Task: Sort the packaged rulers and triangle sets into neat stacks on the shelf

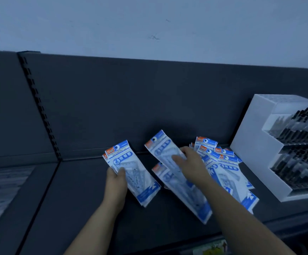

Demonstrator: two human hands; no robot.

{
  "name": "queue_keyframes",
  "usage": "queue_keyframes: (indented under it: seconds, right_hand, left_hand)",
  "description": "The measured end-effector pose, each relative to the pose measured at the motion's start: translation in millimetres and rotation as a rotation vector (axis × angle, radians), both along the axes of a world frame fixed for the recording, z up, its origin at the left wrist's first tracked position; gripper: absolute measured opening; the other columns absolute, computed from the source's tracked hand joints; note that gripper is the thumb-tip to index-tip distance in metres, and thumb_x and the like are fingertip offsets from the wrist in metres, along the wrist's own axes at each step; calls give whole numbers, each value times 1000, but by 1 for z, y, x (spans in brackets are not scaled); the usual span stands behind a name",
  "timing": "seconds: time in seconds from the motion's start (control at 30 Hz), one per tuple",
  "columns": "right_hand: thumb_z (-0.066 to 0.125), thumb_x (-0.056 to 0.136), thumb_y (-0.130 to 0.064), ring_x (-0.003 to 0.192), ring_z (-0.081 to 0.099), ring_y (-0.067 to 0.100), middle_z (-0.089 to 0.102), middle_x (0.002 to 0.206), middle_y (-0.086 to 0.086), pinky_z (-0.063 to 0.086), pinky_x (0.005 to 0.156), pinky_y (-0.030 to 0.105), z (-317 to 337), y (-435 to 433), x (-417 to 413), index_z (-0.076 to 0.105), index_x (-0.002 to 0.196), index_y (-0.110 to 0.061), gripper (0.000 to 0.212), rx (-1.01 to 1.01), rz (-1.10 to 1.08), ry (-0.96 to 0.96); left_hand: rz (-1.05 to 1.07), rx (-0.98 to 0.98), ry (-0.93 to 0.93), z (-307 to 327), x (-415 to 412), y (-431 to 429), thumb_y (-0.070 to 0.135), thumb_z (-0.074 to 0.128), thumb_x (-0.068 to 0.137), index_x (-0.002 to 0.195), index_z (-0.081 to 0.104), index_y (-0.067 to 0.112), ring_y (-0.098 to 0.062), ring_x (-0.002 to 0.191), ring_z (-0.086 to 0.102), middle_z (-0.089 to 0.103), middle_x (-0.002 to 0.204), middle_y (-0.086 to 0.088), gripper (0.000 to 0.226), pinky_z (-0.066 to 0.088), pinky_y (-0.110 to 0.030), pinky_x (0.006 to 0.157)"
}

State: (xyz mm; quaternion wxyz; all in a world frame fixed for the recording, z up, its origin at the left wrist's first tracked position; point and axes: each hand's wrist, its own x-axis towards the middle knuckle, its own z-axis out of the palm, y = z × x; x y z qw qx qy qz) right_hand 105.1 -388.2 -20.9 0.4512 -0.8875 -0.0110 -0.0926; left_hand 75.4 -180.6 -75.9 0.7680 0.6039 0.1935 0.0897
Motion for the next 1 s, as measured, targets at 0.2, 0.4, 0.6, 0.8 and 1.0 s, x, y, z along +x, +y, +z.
queue_keyframes:
  seconds: [0.2, 0.4, 0.6, 0.8, 1.0]
  right_hand:
    - [54, 96, -24, 74, 54, 5, 58, 92, -2, 42, 54, 13, -17, 57, -4, 52, 106, -10, 18, 153, 131, 112]
    - [52, 96, -24, 86, 60, 14, 61, 100, 2, 52, 71, 32, -10, 70, 2, 50, 111, -11, 20, 298, 68, 86]
    - [43, 97, -27, 82, 58, 17, 60, 95, 5, 46, 68, 33, 5, 58, 1, 55, 101, -10, 22, 292, 123, 169]
    - [47, 96, -28, 87, 60, 9, 62, 100, -1, 47, 66, 24, -8, 63, -17, 54, 107, -16, 18, 224, 202, 259]
    - [54, 94, -25, 98, 57, 8, 61, 118, 0, 43, 79, 20, -11, 65, -17, 56, 119, -16, 27, 80, 235, 142]
  left_hand:
    - [-13, -106, -48, 8, -12, -2, 18, 51, 98, 114, 50, 14, -27, 97, 68, 69, 106, -10, 16, 53, -47, 89]
    - [-80, -18, -62, 0, -19, 4, -2, 71, 81, 125, 43, 5, -31, 102, 68, 67, 116, -16, 53, 55, -52, 87]
    - [-4, 19, -75, 2, -23, 8, -1, 63, 88, 118, 44, 13, -27, 101, 67, 66, 115, -10, 38, 54, -51, 89]
    - [40, -105, -85, 18, -25, -5, 12, 46, 100, 110, 43, 19, -25, 104, 64, 63, 113, -7, 12, 53, -46, 90]
    - [24, 22, -99, 19, -26, -3, 6, 57, 94, 112, 38, 19, -24, 99, 64, 62, 114, -10, 29, 53, -44, 90]
